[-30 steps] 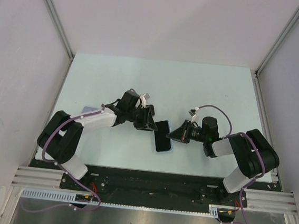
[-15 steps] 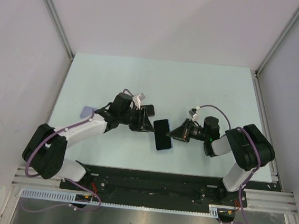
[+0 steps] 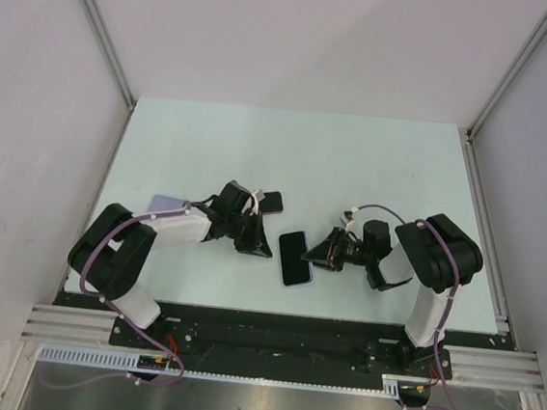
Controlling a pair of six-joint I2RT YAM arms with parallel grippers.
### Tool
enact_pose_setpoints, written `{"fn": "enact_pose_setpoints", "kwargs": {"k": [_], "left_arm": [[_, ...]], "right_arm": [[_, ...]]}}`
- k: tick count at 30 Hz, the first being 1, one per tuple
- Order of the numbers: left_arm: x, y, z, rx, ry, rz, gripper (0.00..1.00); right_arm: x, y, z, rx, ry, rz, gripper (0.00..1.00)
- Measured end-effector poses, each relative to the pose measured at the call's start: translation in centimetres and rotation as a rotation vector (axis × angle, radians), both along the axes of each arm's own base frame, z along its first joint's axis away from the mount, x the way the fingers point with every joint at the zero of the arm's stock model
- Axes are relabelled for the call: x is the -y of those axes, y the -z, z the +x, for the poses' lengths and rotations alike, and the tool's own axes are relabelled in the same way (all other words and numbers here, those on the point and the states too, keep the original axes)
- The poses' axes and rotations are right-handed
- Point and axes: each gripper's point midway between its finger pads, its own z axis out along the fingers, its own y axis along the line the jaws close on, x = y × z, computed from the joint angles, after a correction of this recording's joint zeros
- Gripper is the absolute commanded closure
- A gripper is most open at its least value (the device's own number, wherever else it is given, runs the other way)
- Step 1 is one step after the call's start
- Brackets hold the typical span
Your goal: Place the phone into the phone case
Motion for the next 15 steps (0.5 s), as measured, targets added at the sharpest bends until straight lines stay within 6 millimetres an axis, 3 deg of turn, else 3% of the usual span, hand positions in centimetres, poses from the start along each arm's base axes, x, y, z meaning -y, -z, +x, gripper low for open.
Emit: {"fn": "enact_pose_setpoints", "kwargs": {"k": [5,15], "left_arm": [[-0.9,1.5,0.0,-0.014,-0.02,0.064,0.99],[-0.2,2.6,0.3,-0.018,-0.002,0.103,1.0]], "right_arm": [[-0.1,0.5,0.0,-0.01,0.008,-0.011,0.6],[-0.1,0.6,0.1,0.001,0.01,-0.017,0.6]]}}
